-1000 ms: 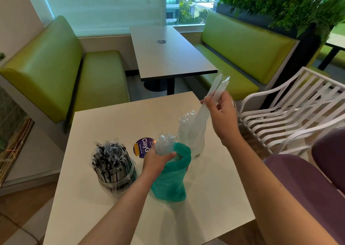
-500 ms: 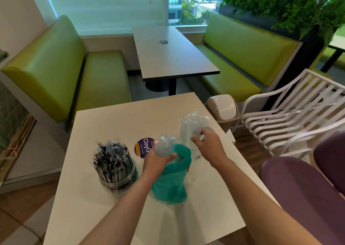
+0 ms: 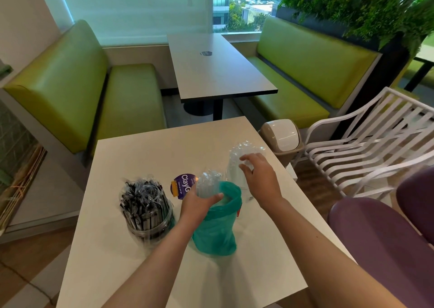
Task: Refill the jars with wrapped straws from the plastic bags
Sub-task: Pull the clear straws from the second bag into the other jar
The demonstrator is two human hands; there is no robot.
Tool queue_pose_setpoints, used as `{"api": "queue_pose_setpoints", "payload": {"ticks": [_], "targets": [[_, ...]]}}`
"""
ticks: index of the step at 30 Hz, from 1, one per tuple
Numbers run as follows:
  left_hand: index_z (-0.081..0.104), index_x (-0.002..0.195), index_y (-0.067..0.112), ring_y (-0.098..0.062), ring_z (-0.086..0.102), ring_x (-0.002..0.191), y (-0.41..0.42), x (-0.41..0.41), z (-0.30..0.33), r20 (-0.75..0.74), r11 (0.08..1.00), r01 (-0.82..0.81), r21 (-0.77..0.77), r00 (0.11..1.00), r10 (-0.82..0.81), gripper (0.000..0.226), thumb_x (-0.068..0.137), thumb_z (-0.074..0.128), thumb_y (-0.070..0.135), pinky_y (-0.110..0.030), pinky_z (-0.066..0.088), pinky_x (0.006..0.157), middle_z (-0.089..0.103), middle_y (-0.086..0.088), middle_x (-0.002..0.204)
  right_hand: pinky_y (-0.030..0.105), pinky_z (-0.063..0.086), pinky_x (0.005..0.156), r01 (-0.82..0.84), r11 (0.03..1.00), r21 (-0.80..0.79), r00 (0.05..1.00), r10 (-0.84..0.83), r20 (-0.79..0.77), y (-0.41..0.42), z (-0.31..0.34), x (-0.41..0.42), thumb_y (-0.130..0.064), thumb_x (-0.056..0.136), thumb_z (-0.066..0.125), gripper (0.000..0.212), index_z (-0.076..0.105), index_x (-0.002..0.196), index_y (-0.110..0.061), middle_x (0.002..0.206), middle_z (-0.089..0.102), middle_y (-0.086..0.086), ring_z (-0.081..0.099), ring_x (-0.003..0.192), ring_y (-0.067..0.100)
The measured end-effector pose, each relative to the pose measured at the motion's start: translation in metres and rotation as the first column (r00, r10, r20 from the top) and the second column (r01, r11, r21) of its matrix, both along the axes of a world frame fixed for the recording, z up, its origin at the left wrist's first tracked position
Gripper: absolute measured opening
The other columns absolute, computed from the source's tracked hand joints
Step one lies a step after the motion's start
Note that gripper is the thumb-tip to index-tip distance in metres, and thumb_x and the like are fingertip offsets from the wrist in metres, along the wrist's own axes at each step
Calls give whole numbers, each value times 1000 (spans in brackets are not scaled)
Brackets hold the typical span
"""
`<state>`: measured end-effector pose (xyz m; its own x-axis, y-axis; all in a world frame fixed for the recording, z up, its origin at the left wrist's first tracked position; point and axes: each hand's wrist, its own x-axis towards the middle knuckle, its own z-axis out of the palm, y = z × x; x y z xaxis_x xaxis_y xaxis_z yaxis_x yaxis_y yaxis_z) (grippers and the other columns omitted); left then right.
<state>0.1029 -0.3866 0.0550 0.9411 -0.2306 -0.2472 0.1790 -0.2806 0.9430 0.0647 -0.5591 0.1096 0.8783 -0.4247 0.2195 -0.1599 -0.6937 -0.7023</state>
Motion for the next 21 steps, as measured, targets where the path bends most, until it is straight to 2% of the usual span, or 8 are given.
{"api": "queue_pose_setpoints", "payload": {"ticks": [4, 6, 8, 11, 13, 15, 17, 21], "targets": [[53, 130, 24, -16, 56, 102, 0, 2, 0, 27, 998, 4, 56, 1000, -6, 66, 73, 84, 37, -24, 44, 75, 61, 6, 113, 16, 42, 90, 9, 998, -69, 996, -15, -85, -4, -15, -7, -29, 97, 56, 30, 61, 125, -19, 136, 53, -2, 60, 112, 17], [54, 128, 24, -16, 57, 101, 0, 3, 0, 31, 997, 21, 78, 999, -23, 65, 72, 84, 37, -21, 45, 69, 62, 6, 111, 20, 46, 91, 22, 980, -197, 997, -35, -65, -6, -14, -7, -36, 95, 58, 34, 61, 125, -21, 134, 50, -2, 57, 112, 17], [56, 124, 24, -13, 59, 97, -3, 5, 1, 10, 996, 59, 61, 998, -59, 61, 71, 85, 33, -20, 45, 67, 63, 8, 106, 26, 45, 95, 80, 935, -346, 997, -79, 17, -7, -8, -5, -44, 91, 61, 38, 58, 123, -25, 132, 49, -1, 50, 116, 17], [57, 123, 23, -12, 61, 98, -6, 7, 1, -38, 991, 133, 17, 991, -132, 61, 70, 86, 28, -21, 47, 71, 66, 8, 106, 38, 37, 103, 75, 892, -445, 996, -45, 79, -8, 5, 1, -50, 89, 56, 48, 46, 134, -36, 140, 43, -3, 39, 124, 21], [56, 124, 24, -16, 60, 104, -10, 10, 1, -49, 988, 153, -2, 987, -153, 61, 70, 86, 27, -23, 46, 75, 65, 7, 110, 45, 26, 110, -64, 866, -497, 998, 53, -36, -11, 11, 10, -56, 92, 48, 51, 35, 141, -48, 150, 33, -8, 28, 136, 21], [52, 121, 28, -16, 57, 103, -13, 12, 1, -59, 988, 153, -8, 986, -153, 57, 74, 84, 27, -23, 45, 75, 62, 9, 107, 51, 12, 114, -192, 839, -508, 977, 113, -182, -16, 14, 20, -62, 93, 41, 49, 34, 140, -51, 154, 27, -14, 18, 143, 18], [51, 123, 27, -16, 57, 104, -14, 14, -1, -66, 988, 153, -13, 986, -154, 57, 75, 82, 27, -22, 46, 74, 61, 7, 110, 54, 7, 115, -240, 833, -499, 960, 128, -249, -21, 14, 27, -64, 91, 44, 50, 40, 138, -47, 152, 32, -17, 20, 144, 14], [59, 126, 19, -21, 62, 107, -12, 21, -9, -113, 991, 129, -43, 985, -133, 63, 70, 86, 26, -36, 52, 92, 68, -1, 115, 53, 16, 115, -177, 878, -444, 979, 113, -168, -29, 10, 26, -50, 92, 56, 42, 51, 132, -39, 144, 46, -15, 33, 138, 10]]}}
